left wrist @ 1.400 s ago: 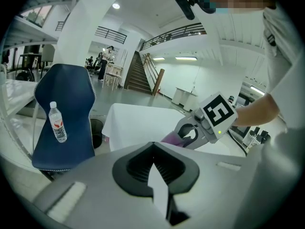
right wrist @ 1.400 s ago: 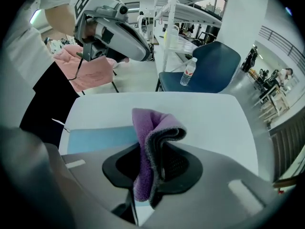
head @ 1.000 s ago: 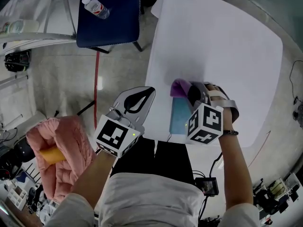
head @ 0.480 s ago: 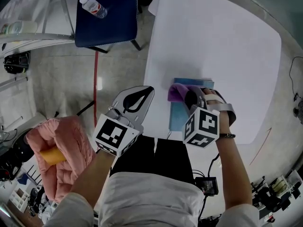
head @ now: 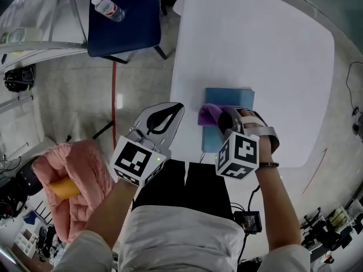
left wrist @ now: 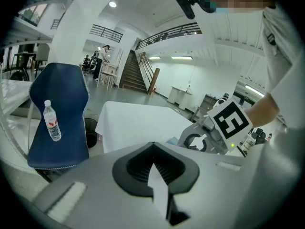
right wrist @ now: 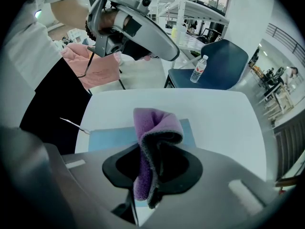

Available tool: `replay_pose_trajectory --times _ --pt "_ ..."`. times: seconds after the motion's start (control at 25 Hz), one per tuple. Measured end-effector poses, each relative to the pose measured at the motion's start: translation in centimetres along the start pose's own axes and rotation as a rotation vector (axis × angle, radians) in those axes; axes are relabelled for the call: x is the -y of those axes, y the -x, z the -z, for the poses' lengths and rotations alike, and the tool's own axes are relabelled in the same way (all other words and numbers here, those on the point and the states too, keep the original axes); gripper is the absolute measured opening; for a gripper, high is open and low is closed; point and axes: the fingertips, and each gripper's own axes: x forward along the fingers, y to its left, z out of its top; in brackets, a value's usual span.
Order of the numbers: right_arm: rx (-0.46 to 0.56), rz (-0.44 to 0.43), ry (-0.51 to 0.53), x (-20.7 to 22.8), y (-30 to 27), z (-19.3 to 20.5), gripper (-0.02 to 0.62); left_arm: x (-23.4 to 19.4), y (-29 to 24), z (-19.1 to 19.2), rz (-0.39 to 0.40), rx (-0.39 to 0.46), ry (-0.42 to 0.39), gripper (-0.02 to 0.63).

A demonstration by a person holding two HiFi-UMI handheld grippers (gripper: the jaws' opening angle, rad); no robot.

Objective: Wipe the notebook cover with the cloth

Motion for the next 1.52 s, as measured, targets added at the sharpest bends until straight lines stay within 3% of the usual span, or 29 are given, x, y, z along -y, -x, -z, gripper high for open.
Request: replay_pose_trajectory --times 1.52 --pt "-0.001 -0.146 -0.049 -10.1 1.3 2.0 0.109 4.6 0.4 1.4 0.027 -0.001 -0.022 0.0"
